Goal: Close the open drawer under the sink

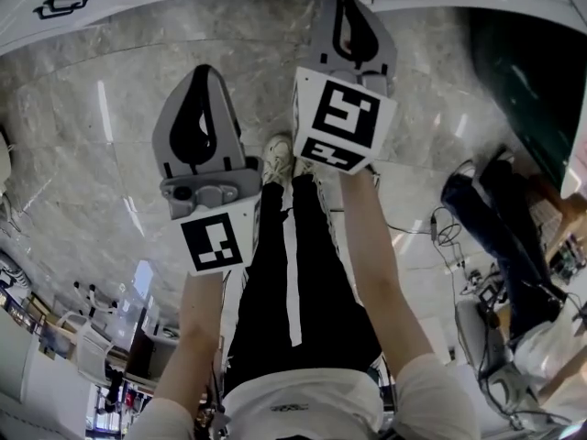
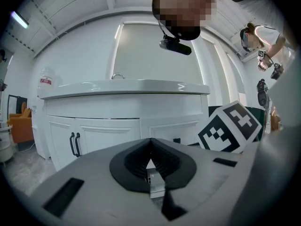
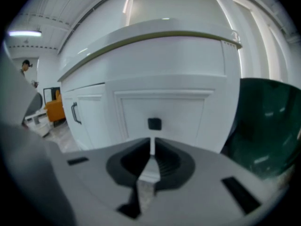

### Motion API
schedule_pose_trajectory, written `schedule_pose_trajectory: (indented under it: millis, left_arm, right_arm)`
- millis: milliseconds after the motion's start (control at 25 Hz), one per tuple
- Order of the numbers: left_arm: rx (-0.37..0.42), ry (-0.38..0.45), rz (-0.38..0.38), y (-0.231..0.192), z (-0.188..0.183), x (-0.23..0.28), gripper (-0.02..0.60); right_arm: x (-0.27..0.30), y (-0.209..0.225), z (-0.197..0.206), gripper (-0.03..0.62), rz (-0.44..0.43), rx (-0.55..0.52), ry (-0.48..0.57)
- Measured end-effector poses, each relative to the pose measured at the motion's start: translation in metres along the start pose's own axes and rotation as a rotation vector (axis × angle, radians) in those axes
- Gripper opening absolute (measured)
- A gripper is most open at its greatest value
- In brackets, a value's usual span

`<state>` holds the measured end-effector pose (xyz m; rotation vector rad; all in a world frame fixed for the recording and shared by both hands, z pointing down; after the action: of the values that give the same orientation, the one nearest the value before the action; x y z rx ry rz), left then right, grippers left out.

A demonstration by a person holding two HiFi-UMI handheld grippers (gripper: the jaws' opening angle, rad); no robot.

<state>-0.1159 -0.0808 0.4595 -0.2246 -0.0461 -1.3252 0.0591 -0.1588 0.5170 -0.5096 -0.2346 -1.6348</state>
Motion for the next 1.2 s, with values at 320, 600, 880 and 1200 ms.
schedule_pose_trajectory:
  millis: [320,600,880,1200]
  left_arm:
    - [0.021,0.106,0.067,0.019,-0.056,-0.012,0.020]
    - [-0.030,0.194,0.075,0.047,-0.172,-0.053,0.020]
    - [-0.077,0.228,0.109,0.087,-0.273,-0.125,0.020]
    - [-0.088,0.203,0.165,0.104,-0.322,-0.183,0.020]
  right_arm:
    - [-0.052,0.004,-0.034,0.034,0.024,-0.002,0.049]
    - [-0.160,0.012,-0.119,0.029,0.025,-0.018,0.050]
    - [-0.284,0.022,-0.210,0.031,-0.023,-0.034,0.117]
    - [-0.380,0.030,-0.256,0.029,-0.038,0.044,0.198]
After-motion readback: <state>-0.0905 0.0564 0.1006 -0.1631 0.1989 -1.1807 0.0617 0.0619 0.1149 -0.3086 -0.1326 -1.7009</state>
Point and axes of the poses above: the fingertips, and each gripper's own axes: x forward along the fingers, y to its right, z out of its underside, the point moved 10 cm from there along -x, backward along the fingers, and after that the axes turned 10 degrees about -x, right-handed, at the moved point
